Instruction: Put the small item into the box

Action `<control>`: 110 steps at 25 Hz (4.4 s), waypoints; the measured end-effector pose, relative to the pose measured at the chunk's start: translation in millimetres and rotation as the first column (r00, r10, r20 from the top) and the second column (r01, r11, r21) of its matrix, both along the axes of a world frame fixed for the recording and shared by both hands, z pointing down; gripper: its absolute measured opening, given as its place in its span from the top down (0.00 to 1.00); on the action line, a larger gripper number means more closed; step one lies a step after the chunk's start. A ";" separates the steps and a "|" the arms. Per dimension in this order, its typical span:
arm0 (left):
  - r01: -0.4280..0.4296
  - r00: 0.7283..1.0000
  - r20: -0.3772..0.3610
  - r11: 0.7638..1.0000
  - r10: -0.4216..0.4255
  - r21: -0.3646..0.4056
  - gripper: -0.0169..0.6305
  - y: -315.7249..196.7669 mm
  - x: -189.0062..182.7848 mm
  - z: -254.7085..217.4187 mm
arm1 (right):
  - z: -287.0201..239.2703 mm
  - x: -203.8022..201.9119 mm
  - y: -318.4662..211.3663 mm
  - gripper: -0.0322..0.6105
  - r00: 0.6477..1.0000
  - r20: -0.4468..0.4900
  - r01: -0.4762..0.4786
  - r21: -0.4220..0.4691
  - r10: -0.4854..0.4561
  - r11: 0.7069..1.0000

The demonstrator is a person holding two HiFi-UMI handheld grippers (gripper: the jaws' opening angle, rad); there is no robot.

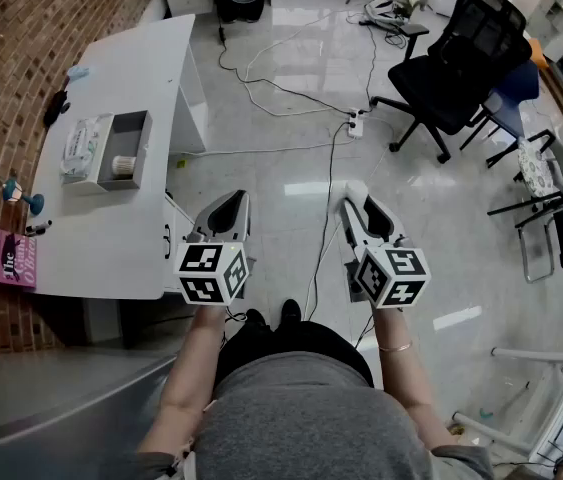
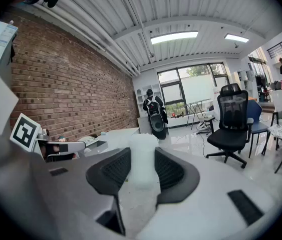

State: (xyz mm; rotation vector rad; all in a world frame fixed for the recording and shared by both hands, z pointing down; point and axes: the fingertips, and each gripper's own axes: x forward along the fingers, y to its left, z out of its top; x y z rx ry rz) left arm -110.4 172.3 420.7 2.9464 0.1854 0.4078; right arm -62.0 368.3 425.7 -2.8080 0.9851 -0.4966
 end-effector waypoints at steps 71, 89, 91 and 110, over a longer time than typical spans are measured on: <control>0.313 0.948 0.077 0.948 -0.309 -0.052 0.93 -264.7 275.7 33.4 | 29.2 334.6 -322.3 0.70 0.924 0.145 0.363 -0.037 -0.354 0.931; 0.746 0.665 0.085 0.665 -0.742 -0.021 0.93 -356.7 214.8 29.6 | 30.6 316.6 -496.7 0.70 0.589 0.165 0.803 -0.008 -0.791 0.596; 0.790 0.611 0.087 0.613 -0.787 -0.012 0.93 -360.6 197.1 29.2 | 30.7 304.5 -511.4 0.70 0.536 0.166 0.839 -0.004 -0.827 0.543; 0.976 0.208 0.115 0.214 -0.971 0.042 0.93 -345.3 60.0 34.5 | 40.2 186.1 -572.6 0.70 0.163 0.192 0.984 0.034 -0.968 0.172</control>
